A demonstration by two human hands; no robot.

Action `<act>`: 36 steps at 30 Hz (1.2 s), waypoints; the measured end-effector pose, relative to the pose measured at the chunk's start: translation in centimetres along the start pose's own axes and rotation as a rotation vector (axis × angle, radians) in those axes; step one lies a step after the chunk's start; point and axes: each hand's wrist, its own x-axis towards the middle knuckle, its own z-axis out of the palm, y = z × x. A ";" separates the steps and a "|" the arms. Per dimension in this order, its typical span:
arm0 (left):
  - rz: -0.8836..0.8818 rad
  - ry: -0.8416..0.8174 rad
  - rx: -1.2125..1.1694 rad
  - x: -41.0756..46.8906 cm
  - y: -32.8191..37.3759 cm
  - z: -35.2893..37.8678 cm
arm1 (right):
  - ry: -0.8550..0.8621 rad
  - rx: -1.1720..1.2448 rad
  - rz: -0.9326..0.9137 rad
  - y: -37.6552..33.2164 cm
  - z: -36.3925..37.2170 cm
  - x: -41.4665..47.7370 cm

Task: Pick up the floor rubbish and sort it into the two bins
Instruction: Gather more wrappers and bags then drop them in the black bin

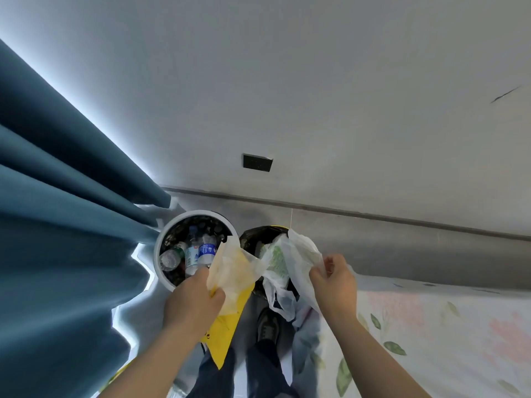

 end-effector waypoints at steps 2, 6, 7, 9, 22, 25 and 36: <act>-0.007 -0.013 0.010 1.5 -0.3 1.6 | -0.018 -0.020 0.005 1.2 1.5 1.4; -0.013 -0.015 0.011 4.2 -0.6 4.7 | -0.042 -0.057 0.004 3.5 4.2 3.7; -0.012 -0.017 0.008 4.8 -0.7 5.6 | -0.049 -0.067 0.001 4.1 4.9 4.3; -0.006 -0.026 0.017 6.2 -0.9 7.3 | -0.051 -0.083 -0.008 5.3 6.4 5.7; -0.010 0.023 0.100 14.0 -2.5 15.5 | -0.092 -0.248 -0.091 11.3 17.0 13.7; -0.012 0.032 0.097 15.2 -3.2 16.4 | -0.156 -0.331 -0.091 12.3 19.3 14.7; 0.013 0.056 0.045 17.7 -4.5 18.2 | -0.264 -0.421 -0.085 14.5 24.6 17.4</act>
